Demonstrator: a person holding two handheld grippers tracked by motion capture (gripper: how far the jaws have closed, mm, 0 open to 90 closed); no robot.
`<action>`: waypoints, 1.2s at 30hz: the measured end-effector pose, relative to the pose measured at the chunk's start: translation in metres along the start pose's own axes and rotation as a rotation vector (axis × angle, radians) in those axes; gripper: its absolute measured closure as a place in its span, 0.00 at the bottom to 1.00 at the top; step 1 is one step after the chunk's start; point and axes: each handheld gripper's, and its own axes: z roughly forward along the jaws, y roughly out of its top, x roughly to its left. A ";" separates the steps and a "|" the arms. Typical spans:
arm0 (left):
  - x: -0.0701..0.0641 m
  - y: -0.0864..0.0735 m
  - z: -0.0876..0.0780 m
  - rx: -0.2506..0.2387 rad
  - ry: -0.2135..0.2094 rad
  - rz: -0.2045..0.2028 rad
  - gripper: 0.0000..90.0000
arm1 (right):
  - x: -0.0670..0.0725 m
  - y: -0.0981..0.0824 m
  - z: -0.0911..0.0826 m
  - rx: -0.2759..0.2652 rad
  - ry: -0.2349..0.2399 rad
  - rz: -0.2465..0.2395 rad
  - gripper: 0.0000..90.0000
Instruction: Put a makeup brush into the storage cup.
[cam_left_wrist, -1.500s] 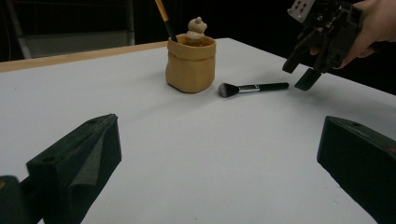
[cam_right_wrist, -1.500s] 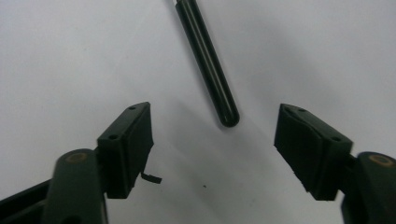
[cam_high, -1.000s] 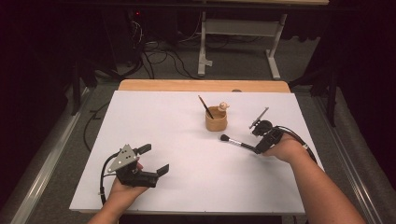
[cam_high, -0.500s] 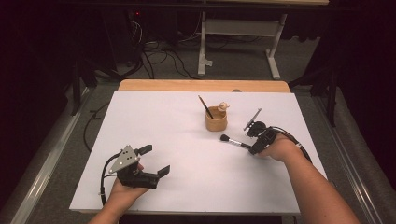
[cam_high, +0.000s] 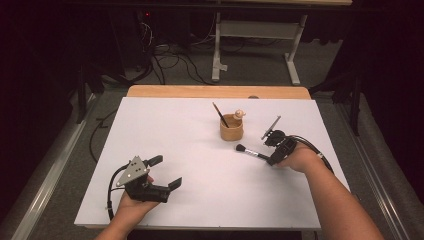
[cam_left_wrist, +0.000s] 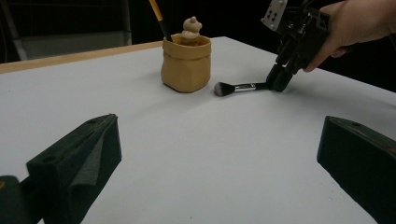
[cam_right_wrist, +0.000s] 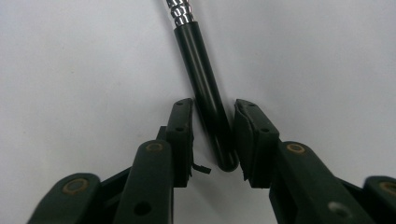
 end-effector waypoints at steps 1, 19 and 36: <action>0.000 0.000 0.000 -0.001 0.001 -0.001 0.00 | 0.000 0.000 0.000 0.001 0.000 -0.004 0.82; 0.000 0.000 -0.001 -0.007 0.007 0.004 0.01 | 0.003 0.000 0.001 0.002 -0.014 -0.048 0.91; 0.000 0.000 -0.001 -0.008 0.006 -0.001 0.01 | 0.002 0.000 -0.002 0.005 -0.024 -0.046 0.91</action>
